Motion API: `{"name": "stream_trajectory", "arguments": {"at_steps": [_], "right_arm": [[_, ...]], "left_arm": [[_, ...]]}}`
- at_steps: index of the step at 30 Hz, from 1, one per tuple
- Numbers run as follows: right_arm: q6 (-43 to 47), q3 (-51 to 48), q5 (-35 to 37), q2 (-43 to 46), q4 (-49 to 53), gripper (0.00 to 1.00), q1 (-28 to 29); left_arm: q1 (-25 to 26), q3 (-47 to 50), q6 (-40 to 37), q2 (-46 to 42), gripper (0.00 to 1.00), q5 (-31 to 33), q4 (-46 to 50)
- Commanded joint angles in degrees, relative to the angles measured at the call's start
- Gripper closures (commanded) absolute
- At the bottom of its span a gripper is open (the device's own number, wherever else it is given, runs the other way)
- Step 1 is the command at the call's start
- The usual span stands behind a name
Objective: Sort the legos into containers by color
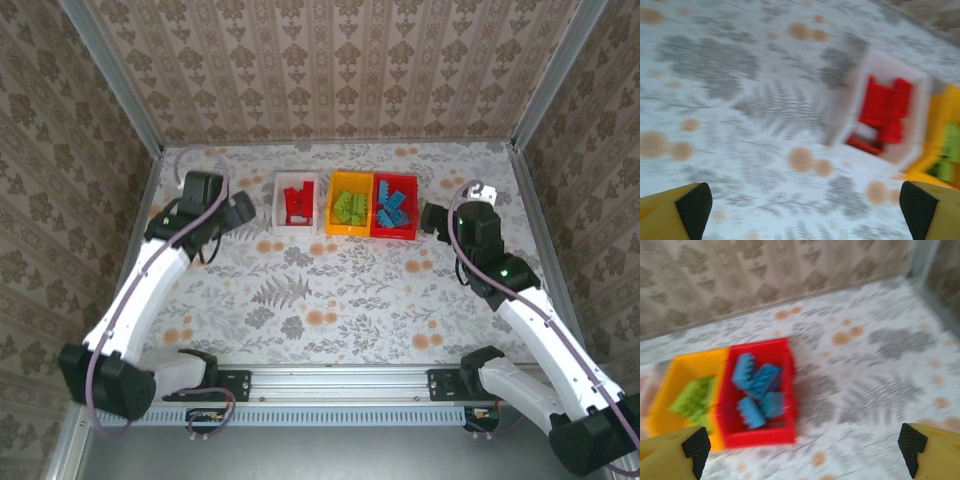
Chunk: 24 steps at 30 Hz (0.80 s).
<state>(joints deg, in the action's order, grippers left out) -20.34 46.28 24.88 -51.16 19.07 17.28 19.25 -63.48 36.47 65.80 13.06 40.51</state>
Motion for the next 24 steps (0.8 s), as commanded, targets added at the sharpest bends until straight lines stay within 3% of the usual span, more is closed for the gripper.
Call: {"name": "stream_trajectory", "arguments": {"at_steps": [1, 4, 7, 10, 12, 18, 21, 23, 24], "right_arm": [[11.8, -8.7, 9.9, -1.5, -9.5, 0.0, -1.1], [12.0, -12.2, 6.6, -5.0, -13.8, 0.0, -4.4], [13.6, -16.1, 2.4, -9.8, -23.0, 0.0, -6.6], [16.2, -22.3, -0.4, -15.6, -41.7, 0.0, -7.7], [15.7, -23.0, -3.3, -20.8, -49.3, 0.0, -9.5], [16.9, -17.6, -9.8, -34.2, -57.0, 0.0, -13.9], [16.2, -18.6, -12.2, -34.3, -58.9, 0.0, -15.4], [16.0, -23.3, -13.1, -34.3, -67.2, 0.0, -15.7], [15.8, -27.2, -13.1, -36.6, -77.0, 0.0, -16.0]], "left_arm": [[-1.1, 12.5, -13.1, -6.7, 0.0, 14.5, -9.0], [-2.3, 24.1, -22.4, -11.9, 0.0, 19.9, -20.1], [-5.3, 30.7, -29.2, -10.6, 0.0, 15.6, -29.8], [-8.1, 36.1, -31.8, -5.9, 0.0, 12.4, -42.5], [-10.6, 37.2, -31.4, -0.7, 0.0, 9.5, -50.0], [-14.4, 33.2, -35.4, 15.0, 0.0, 1.6, -66.7], [-16.1, 31.1, -37.8, 20.4, 0.0, -1.6, -71.9], [-18.1, 31.9, -36.8, 20.6, 0.0, -5.9, -72.8], [-18.0, 34.1, -37.3, 20.2, 0.0, -6.4, -77.0]]}}
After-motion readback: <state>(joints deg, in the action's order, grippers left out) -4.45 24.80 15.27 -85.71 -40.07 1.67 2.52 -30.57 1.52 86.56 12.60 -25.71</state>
